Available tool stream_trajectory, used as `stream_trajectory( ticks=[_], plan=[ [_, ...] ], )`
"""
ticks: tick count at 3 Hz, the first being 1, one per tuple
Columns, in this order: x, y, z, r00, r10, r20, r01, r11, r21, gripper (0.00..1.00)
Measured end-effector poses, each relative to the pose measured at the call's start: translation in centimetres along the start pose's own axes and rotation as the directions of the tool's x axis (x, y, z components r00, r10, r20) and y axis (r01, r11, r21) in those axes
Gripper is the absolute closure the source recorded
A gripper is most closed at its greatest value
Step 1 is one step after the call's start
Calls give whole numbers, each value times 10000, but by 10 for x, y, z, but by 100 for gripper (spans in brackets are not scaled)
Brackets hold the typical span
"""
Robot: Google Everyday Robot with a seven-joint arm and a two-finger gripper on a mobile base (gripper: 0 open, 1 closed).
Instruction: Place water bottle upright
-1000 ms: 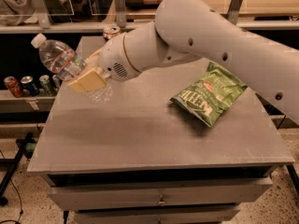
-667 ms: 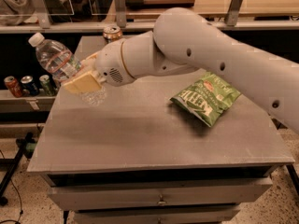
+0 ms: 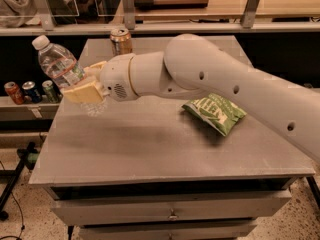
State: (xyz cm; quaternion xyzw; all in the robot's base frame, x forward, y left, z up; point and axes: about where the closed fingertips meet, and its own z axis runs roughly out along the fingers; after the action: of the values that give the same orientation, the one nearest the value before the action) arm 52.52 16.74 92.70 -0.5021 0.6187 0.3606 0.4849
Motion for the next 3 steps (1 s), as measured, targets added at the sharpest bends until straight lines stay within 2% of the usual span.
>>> stream_trajectory(
  ticks=[2, 3],
  plan=[
    [7, -4, 9, 9947, 322, 976, -331, 9994, 81, 100],
    [17, -7, 15, 9914, 592, 1163, -608, 9981, 98, 100]
  ],
)
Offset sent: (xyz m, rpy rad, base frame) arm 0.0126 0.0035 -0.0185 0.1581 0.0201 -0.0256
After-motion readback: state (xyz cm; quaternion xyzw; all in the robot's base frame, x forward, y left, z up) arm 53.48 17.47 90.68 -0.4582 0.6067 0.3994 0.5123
